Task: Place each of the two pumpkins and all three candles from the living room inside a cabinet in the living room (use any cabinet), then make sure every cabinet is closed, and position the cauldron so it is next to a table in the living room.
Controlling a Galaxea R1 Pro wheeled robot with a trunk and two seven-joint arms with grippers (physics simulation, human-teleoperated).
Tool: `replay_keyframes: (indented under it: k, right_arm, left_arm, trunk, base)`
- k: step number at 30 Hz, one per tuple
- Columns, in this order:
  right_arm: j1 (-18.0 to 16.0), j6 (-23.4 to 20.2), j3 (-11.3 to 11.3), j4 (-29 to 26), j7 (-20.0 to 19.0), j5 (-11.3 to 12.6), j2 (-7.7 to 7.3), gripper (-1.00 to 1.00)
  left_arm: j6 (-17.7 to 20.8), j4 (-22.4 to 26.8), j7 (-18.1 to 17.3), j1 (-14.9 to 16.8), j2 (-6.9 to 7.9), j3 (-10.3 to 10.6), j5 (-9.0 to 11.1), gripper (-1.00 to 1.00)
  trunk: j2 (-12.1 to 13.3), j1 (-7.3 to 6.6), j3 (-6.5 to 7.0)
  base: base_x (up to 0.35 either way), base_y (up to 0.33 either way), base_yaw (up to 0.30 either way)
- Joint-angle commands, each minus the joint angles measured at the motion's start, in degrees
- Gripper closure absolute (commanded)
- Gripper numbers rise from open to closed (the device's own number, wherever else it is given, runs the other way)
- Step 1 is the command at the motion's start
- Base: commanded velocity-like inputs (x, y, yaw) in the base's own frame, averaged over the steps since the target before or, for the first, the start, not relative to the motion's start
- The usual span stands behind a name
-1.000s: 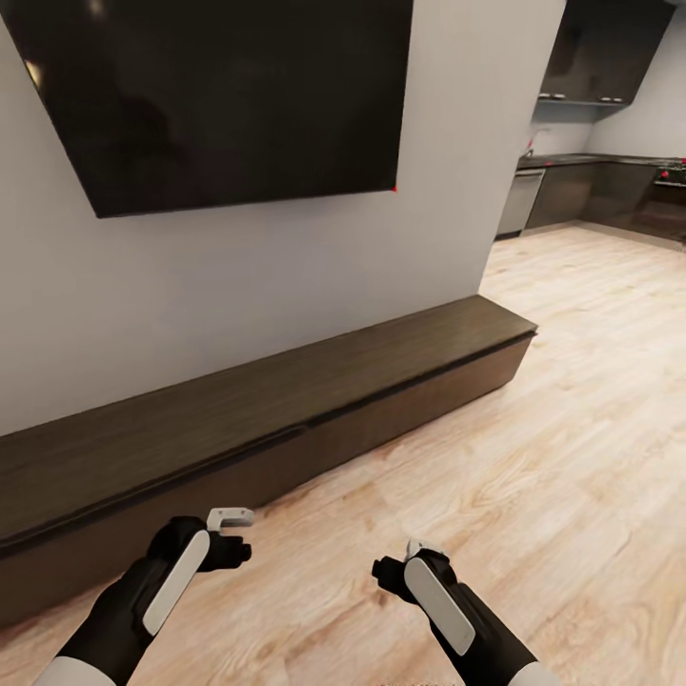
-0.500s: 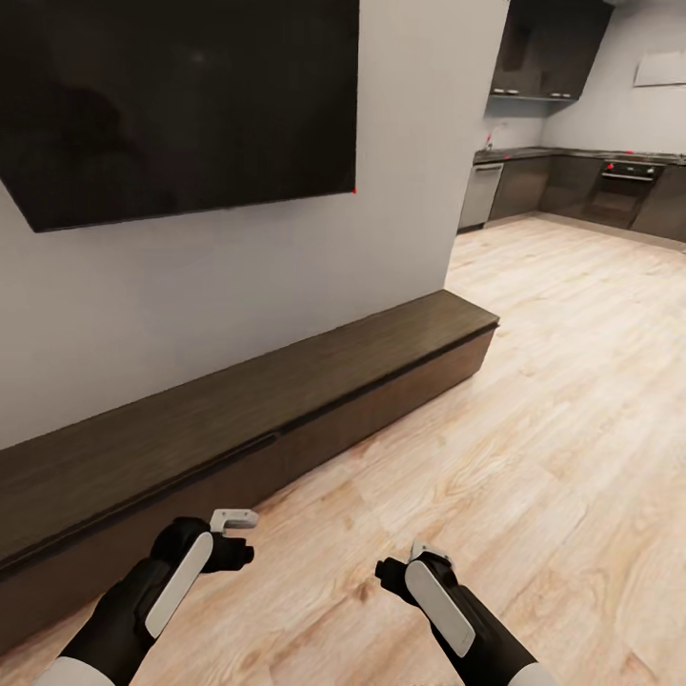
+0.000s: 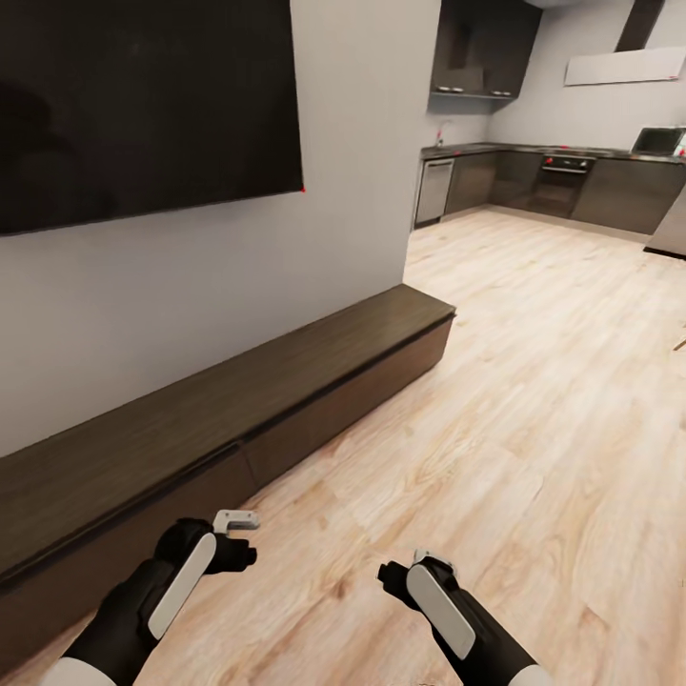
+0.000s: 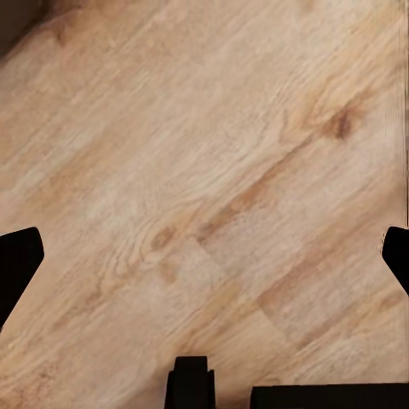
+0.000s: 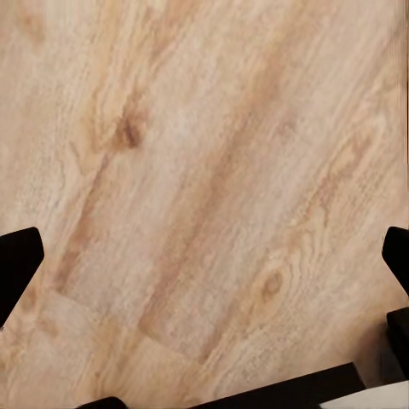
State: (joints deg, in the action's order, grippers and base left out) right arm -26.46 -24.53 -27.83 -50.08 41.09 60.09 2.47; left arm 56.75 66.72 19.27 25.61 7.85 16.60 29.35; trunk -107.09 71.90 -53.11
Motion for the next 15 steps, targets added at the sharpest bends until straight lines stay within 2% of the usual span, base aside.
replay_keyframes:
  k: [1, 15]
  right_arm:
    - [0.0, -0.1, -0.1, 0.0, 0.4, 0.4, -0.01, -1.0]
    - [0.0, 0.1, -0.1, 0.3, 0.4, 0.9, -0.01, -1.0]
  left_arm:
    - [0.1, 0.1, 0.6, 0.0, 0.07, 0.3, 0.6, -1.0]
    - [0.1, 0.1, 0.6, 0.0, 0.0, 0.9, 0.6, -1.0]
  trunk:
    - [0.0, -0.01, -0.07]
    - [0.0, -0.01, -0.38]
  base:
    - [0.0, 0.0, -0.269]
    - [0.0, 0.0, -0.269]
